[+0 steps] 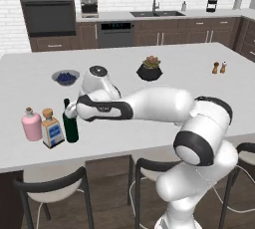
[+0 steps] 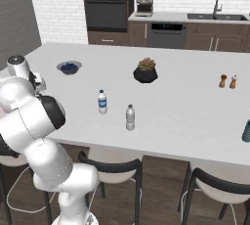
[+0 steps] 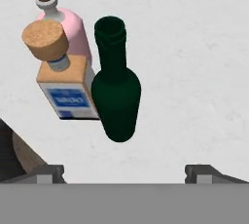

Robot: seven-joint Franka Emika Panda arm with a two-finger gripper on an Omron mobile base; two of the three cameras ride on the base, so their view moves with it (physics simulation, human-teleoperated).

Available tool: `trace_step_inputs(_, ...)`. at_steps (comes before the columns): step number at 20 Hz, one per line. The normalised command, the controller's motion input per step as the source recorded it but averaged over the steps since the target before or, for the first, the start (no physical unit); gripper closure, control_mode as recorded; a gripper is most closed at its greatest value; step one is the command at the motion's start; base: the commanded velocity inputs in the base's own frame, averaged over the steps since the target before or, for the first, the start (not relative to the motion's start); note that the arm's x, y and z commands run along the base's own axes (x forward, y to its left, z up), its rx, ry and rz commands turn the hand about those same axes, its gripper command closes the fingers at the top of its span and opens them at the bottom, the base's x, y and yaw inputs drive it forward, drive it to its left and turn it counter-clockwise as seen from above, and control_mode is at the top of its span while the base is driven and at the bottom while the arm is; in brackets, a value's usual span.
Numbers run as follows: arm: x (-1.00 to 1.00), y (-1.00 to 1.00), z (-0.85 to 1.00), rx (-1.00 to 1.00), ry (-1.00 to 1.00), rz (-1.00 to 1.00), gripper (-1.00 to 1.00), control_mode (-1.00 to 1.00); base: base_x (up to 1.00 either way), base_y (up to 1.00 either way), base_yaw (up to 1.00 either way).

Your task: Move the plastic bottles in the middle to the plastics group, and the glass bottles in the middle to the glass group.

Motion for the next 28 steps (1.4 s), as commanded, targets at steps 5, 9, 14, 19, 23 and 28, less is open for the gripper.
trace_step_inputs(5, -0.46, -0.99, 0.0, 0.11, -0.03, -0.07, -1.0, -1.0, 0.0, 0.0, 0.0)
trace_step_inputs(9, -0.34, -1.0, 0.0, 0.05, 0.0, -0.07, -1.0, -1.0, 0.0, 0.0, 0.0)
trace_step_inputs(14, -0.14, -1.0, 0.04, 0.01, 0.0, -0.07, -1.0, -1.0, 0.0, 0.0, 0.0)
trace_step_inputs(19, 0.17, -1.0, 0.07, 0.0, 0.05, -0.14, -1.0, -1.0, 0.0, 0.0, 0.0)
trace_step_inputs(23, 0.41, -1.0, 0.11, 0.0, 0.14, -0.16, -1.0, -1.0, 0.0, 0.0, 0.0)
trace_step_inputs(28, 0.45, -1.0, 0.2, -0.01, 0.17, -0.15, -1.0, -1.0, 0.0, 0.0, 0.0)
